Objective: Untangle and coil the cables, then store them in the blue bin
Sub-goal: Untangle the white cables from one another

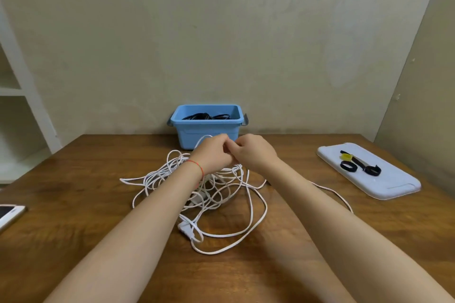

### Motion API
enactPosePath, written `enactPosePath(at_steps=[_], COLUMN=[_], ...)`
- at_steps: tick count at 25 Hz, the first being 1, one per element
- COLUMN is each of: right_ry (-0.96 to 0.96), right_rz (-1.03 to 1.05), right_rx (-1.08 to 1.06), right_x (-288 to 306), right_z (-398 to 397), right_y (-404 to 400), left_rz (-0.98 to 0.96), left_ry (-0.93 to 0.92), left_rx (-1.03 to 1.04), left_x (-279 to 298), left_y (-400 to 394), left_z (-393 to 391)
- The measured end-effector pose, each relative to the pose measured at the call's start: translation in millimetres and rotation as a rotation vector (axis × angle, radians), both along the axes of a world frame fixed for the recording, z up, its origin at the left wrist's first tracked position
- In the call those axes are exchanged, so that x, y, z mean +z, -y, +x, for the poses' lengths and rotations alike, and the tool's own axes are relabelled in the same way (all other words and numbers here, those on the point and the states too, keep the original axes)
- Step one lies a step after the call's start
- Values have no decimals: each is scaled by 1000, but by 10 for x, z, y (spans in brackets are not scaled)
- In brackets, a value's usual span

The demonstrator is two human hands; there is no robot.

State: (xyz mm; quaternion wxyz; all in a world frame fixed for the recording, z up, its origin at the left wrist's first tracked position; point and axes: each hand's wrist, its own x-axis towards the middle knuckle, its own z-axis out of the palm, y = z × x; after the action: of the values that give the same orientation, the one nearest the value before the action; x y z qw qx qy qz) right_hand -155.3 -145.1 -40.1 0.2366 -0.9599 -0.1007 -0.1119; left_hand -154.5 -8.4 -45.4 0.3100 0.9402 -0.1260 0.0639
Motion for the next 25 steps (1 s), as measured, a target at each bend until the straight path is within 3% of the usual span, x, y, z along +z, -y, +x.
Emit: enactPosePath(at_steps=[2,4,6,8,10,13,16,18,22,25], right_ry=[139,227,252,251,201,125,78,59,205,148], right_rz=[15,235,538,639,493,204,315,253,-165,-100], right_rx=[-101,-245,-380,-442,-448,-308,-9,131,112,273], right_x=[29,109,201,218,157,177,264,252,58,-7], right_z=[-1,36,112,142,190,249,209,132,132,122], right_y=[34,219,479,647,627,397,77,-97,-93,-85], left_rz=[194,373,370,267,220,317,366,308,79,-13], left_ry=[-25,-31,11,145,280,320,275,230,110,56], left_rx=[21,118,304,497,559,398,202,116,37,-37], left_x=[-85,-176,-189,-79,113,345,320,216,45,-20], left_y=[-168,-375,-623,-824,-879,-585,-164,-18,-71,-174], left_z=[15,41,83,133,203,206,102,48,52,51])
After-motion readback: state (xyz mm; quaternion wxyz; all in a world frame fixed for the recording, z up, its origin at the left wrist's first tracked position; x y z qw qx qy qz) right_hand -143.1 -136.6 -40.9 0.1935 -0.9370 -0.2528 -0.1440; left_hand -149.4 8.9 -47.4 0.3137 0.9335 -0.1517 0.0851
